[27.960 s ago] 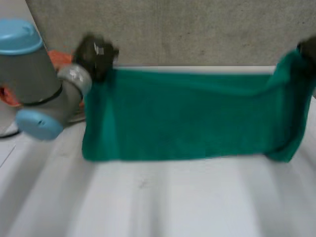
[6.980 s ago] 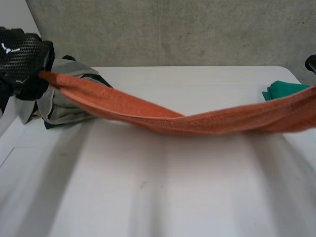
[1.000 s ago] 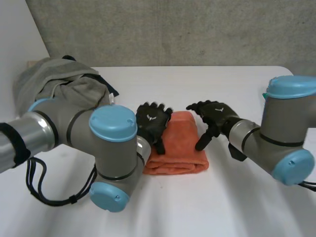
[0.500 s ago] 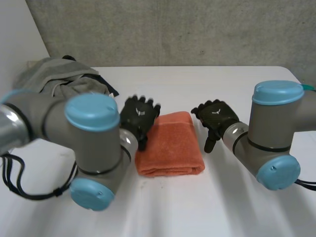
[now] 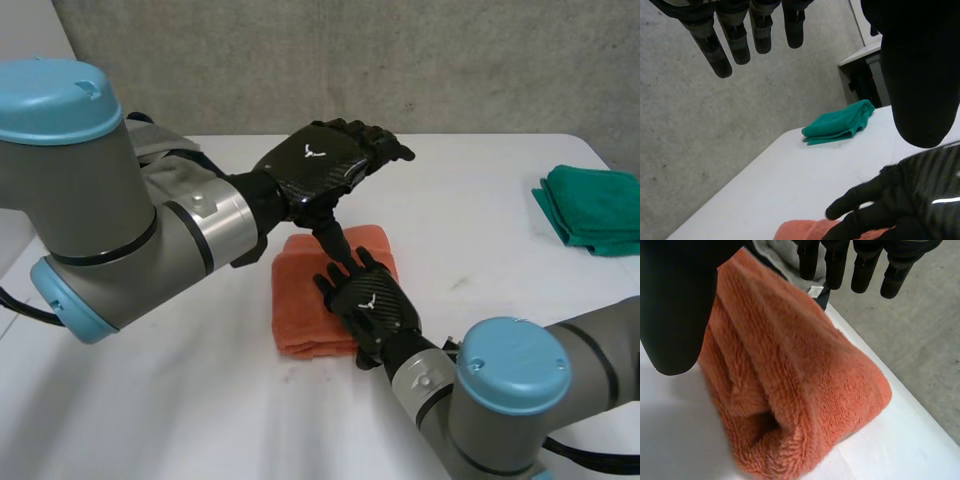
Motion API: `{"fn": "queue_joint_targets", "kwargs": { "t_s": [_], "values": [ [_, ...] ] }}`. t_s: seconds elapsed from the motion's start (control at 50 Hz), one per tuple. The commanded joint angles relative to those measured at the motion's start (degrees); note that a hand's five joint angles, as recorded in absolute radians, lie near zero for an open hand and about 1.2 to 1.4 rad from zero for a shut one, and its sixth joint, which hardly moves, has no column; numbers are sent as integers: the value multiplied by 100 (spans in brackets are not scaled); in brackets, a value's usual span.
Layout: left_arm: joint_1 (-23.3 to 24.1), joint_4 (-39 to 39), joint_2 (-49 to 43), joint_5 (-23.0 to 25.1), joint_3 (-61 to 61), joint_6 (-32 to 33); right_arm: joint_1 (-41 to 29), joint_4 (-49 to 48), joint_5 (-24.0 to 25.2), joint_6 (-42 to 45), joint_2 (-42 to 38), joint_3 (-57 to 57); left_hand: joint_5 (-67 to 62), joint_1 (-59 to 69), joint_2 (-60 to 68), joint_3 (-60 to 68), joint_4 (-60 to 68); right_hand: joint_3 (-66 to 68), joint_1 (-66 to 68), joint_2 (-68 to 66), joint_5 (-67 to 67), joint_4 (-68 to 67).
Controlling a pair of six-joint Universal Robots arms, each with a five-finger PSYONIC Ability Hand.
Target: Fold the laundry.
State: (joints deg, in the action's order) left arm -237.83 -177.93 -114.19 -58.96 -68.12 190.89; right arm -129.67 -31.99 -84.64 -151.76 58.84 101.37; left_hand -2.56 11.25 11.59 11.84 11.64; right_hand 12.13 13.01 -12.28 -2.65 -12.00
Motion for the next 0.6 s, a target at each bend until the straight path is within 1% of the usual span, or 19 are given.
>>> {"fn": "queue_joint_targets", "kwargs": {
  "t_s": [0.02,0.18,0.26,0.38,0.4,0.42,0.46,0.48,0.52,0.54,0.6],
  "values": [
    [26,-22,-59,-54,-35,19,56,-149,-26,585,-495,-319,50,82,47,22,42,232,144,-217,-180,-245],
    [17,-31,-94,-54,-53,27,64,-220,-26,559,-680,-600,33,99,64,39,59,855,767,-840,-803,-867],
    [8,-22,-94,-63,-53,27,64,-220,-26,551,-777,-784,33,99,64,39,59,1643,1555,-1628,-1591,-1656],
    [8,-22,-85,-63,-61,19,64,-211,-9,551,-979,-1084,33,99,64,39,59,2300,2212,-2285,-2248,-2313],
    [8,-31,-85,-63,-70,10,64,-211,-9,551,-1014,-1119,33,99,64,39,59,2552,2464,-2537,-2499,-2564],
    [-1,-31,-77,-63,-88,10,64,-202,-9,559,-1084,-1189,33,99,64,39,59,3204,3115,-3189,-3151,-3216],
    [-1,-31,-59,-63,-105,10,73,-202,-9,551,-1102,-1242,33,99,64,39,59,3997,3908,-3981,-3944,-4009],
    [-1,-31,-50,-63,-123,10,82,-211,-17,533,-1094,-1268,33,99,64,39,59,5250,5162,-5235,-5198,-5262],
    [-9,-31,-42,-63,-123,19,143,-220,-26,533,-1032,-1277,33,99,64,39,59,6601,6512,-6586,-6548,-6613],
    [-9,-31,-41,-63,-123,19,230,-220,-35,524,-980,-1277,50,82,48,22,43,6785,6697,-6770,-6733,-6798],
    [-27,-40,-24,-63,-114,19,389,-220,-26,472,-813,-1286,50,82,47,22,42,6787,6699,-6772,-6735,-6800]
  ]
}}
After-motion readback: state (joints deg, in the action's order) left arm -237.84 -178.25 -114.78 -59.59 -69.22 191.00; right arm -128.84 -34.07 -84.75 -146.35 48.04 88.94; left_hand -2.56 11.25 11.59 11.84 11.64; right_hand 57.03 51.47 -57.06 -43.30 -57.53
